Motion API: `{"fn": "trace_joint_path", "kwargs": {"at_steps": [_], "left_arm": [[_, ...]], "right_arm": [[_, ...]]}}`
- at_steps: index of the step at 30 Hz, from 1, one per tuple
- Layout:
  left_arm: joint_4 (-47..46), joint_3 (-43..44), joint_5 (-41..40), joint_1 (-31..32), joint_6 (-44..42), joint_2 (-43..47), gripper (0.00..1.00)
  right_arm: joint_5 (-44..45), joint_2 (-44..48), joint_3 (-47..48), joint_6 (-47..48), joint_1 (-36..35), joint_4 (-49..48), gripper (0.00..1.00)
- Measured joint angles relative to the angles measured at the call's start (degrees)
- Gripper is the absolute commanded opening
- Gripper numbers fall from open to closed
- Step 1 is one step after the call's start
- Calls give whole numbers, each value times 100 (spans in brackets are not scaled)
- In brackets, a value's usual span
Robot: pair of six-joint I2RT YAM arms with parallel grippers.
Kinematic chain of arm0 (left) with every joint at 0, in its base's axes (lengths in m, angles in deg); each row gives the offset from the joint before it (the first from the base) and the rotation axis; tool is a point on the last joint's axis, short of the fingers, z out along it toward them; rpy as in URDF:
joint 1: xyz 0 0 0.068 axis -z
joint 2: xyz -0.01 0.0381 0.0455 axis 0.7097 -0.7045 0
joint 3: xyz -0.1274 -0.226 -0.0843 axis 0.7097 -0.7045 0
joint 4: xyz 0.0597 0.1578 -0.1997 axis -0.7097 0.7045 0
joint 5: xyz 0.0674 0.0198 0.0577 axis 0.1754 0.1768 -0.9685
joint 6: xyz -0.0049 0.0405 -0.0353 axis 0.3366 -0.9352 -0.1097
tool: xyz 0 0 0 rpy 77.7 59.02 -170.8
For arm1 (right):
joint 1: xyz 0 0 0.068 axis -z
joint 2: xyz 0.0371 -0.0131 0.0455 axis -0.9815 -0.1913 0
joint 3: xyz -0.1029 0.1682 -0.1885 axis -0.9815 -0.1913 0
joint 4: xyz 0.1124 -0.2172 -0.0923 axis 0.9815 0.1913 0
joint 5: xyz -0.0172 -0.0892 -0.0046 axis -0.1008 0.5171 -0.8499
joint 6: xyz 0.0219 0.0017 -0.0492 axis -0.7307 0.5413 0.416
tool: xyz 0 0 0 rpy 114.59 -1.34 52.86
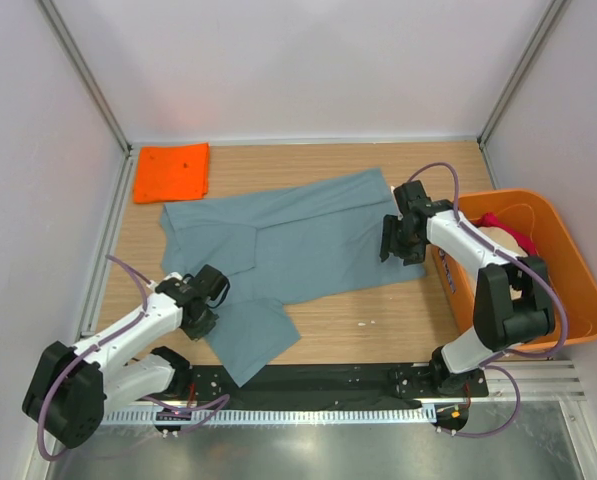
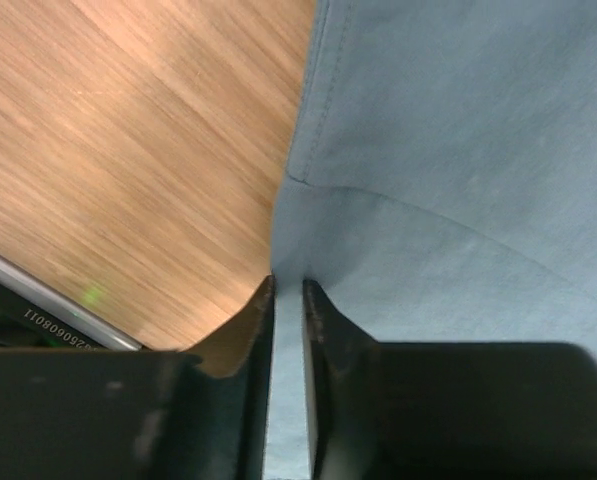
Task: Fold and stack the t-shirts
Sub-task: Fold the tshirt
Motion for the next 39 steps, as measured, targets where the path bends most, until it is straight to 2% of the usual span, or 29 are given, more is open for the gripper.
{"fn": "trace_joint_path", "kwargs": {"at_steps": [2,5,11,17,23,28,29,32,39], "left_arm": [[-46,0,-57,0,72,35,12],[-120,0,-133,0,116,57,0],[-81,0,-245,0,240,76,0],[402,39,-420,0,448,481,0],[1281,789,-839,0,599,623,0],[1591,1073,-1010,0,656,802,0],[1606,1073,-1003,0,651,822,21],[1550,1016,-852,0,573,831,50],[1019,448,-463,2,603,680,54]], "right_arm": [[2,24,7,0,0,13,61],[2,90,9,2,2,24,61],[4,197,9,4,11,63,61],[-15,245,-57,2,13,63,61],[4,251,-109,-7,39,90,61],[177,251,-142,-94,79,105,59],[197,251,-162,-116,90,107,59],[216,251,-181,-173,118,144,59],[157,249,-181,-175,122,144,58]]}}
